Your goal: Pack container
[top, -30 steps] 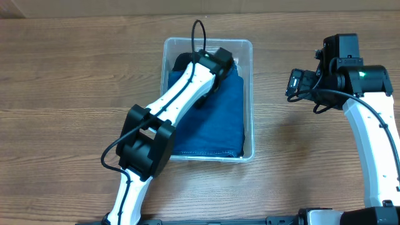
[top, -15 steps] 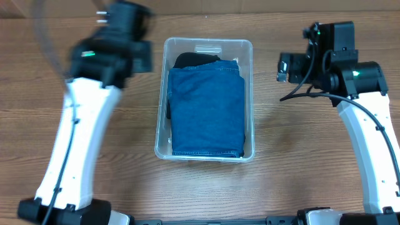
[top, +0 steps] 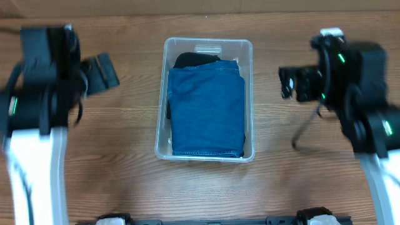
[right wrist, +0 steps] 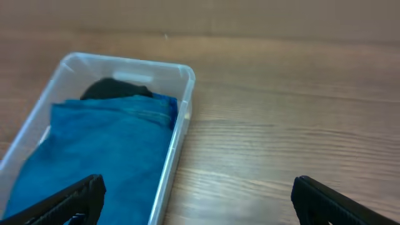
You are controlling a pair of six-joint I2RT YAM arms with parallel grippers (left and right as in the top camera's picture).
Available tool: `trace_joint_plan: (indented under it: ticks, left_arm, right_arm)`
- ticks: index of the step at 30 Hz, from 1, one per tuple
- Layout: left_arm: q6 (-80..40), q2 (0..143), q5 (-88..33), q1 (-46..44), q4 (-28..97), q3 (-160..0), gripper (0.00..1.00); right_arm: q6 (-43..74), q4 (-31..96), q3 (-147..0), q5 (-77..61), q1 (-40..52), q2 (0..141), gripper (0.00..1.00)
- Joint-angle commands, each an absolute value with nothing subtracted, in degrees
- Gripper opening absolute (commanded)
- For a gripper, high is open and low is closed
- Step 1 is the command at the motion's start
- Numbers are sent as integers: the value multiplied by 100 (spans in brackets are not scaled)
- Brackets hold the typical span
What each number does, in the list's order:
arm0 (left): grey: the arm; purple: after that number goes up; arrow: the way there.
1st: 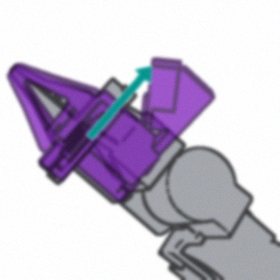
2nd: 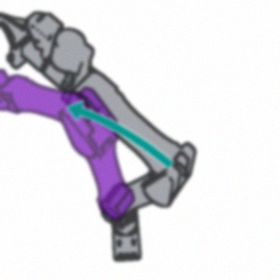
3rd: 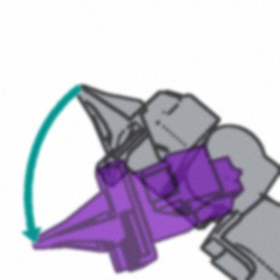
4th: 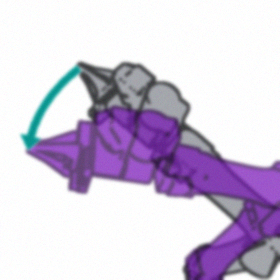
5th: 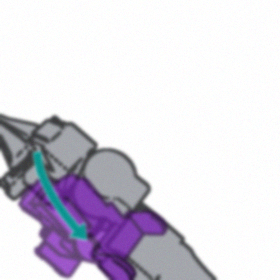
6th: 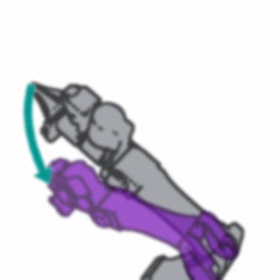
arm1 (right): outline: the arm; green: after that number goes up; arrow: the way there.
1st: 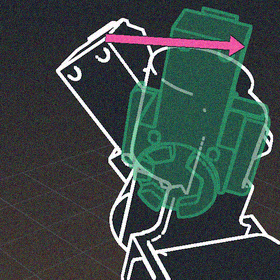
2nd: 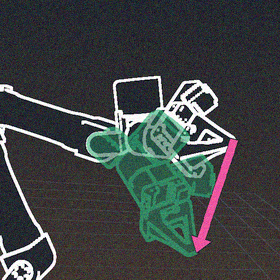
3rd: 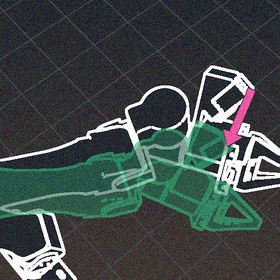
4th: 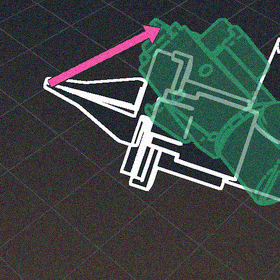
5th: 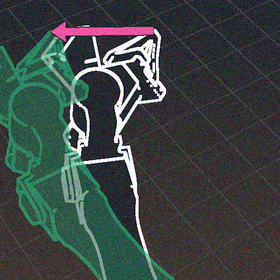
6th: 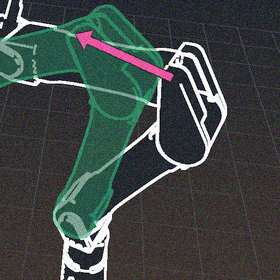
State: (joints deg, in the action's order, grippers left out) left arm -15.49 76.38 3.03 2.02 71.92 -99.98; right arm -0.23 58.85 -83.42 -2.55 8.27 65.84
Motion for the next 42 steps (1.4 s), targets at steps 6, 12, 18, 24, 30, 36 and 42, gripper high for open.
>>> trace_joint_plan:
  ticks: [6,12,18,24,30,36,42]
  left_arm:
    - [-1636,4042,204,123,6257,-7057,100]
    - [-1632,3798,187,123,7286,-6882,100]
    - [-1632,3798,187,123,7813,-6882,100]
    - [-1632,3798,187,123,7815,-6882,100]
    - [-1632,3798,187,123,7815,-6882,100]
    - [-1632,3798,187,123,7819,-6882,100]
    - [-1632,3798,187,123,7817,-6882,100]
  right_arm:
    - [473,5502,-5621,97,808,3529,100]
    - [473,7022,-5533,99,808,3358,100]
    - [473,7030,-5533,97,808,3361,100]
    - [471,6783,-5457,119,764,2722,100]
    - [403,5109,-3854,294,766,445,100]
    - [113,1194,-1474,381,777,64,100]
    - [108,475,-71,375,777,75,100]
